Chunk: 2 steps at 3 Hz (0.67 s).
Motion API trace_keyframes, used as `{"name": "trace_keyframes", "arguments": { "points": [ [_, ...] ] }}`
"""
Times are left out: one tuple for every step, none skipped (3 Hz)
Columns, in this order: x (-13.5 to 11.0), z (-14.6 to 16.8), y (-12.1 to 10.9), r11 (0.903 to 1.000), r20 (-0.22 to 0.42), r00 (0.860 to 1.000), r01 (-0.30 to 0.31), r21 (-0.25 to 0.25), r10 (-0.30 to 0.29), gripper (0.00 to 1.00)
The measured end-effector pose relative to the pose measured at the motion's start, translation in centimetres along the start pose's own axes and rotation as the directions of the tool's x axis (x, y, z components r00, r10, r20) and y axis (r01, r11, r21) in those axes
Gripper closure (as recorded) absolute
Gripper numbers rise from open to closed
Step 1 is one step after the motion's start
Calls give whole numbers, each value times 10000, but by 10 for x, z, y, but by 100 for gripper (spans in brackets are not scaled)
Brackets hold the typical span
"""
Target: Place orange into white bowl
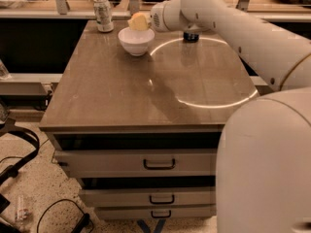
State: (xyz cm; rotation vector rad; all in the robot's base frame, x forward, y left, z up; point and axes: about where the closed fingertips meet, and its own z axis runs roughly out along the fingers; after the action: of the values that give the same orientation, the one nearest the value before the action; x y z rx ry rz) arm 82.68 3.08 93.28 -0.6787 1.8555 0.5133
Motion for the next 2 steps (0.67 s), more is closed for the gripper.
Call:
{"name": "trace_keyframes", "arguments": {
  "points": [
    [1,1,2,10000,-20,10000,7,-41,-7,82],
    [2,4,4,10000,-38,10000,8,-79,-8,60]
  ]
}}
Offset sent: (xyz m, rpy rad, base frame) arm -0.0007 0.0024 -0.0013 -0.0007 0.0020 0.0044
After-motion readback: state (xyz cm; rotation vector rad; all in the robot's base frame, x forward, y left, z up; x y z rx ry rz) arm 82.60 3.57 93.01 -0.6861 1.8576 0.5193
